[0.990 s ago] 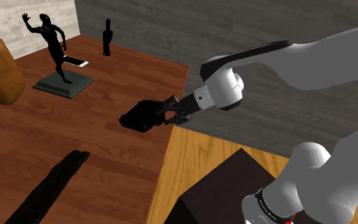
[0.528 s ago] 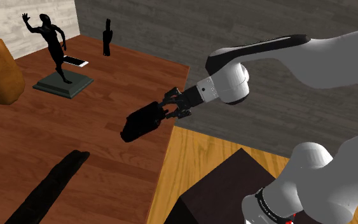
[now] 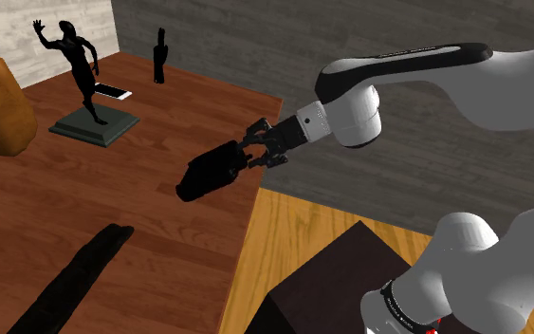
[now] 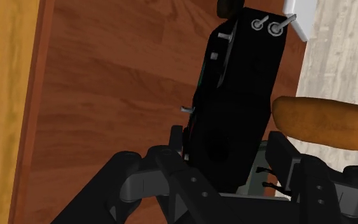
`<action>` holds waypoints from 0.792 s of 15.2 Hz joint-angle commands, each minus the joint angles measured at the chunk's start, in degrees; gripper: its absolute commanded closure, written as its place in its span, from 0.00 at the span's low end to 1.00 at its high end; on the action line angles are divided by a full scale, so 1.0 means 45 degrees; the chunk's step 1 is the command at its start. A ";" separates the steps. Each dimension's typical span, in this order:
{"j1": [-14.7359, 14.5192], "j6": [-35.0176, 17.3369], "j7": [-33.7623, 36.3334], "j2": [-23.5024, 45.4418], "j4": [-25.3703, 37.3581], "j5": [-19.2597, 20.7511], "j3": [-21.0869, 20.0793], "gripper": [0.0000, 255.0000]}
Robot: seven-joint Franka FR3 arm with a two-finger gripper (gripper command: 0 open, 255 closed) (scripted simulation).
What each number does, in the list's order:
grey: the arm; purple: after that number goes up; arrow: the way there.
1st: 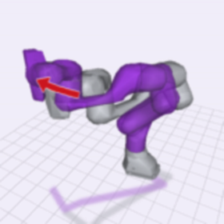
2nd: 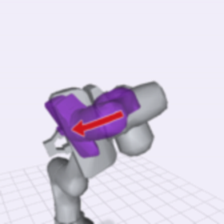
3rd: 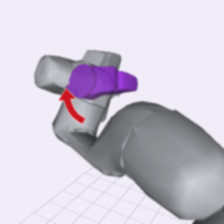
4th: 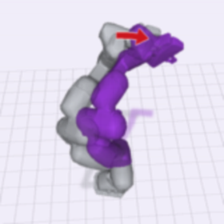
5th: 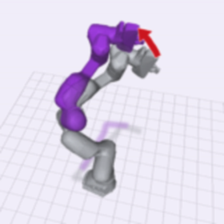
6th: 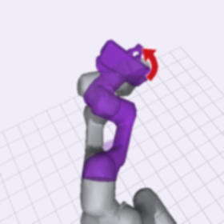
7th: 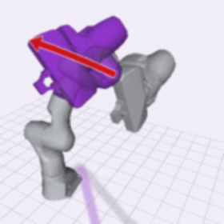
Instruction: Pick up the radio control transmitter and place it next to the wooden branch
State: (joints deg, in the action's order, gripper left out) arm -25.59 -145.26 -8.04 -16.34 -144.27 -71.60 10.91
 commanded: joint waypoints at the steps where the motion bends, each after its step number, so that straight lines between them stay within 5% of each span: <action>1: -0.0277 -0.0467 0.0298 -0.0259 -0.0202 -0.0245 -0.0419 1.00; 12: -0.2489 -0.3832 0.1658 -0.0130 -0.0154 -0.2784 -0.3347 1.00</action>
State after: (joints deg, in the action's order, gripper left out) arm -35.83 -160.99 -0.64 -17.80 -145.78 -82.59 -3.04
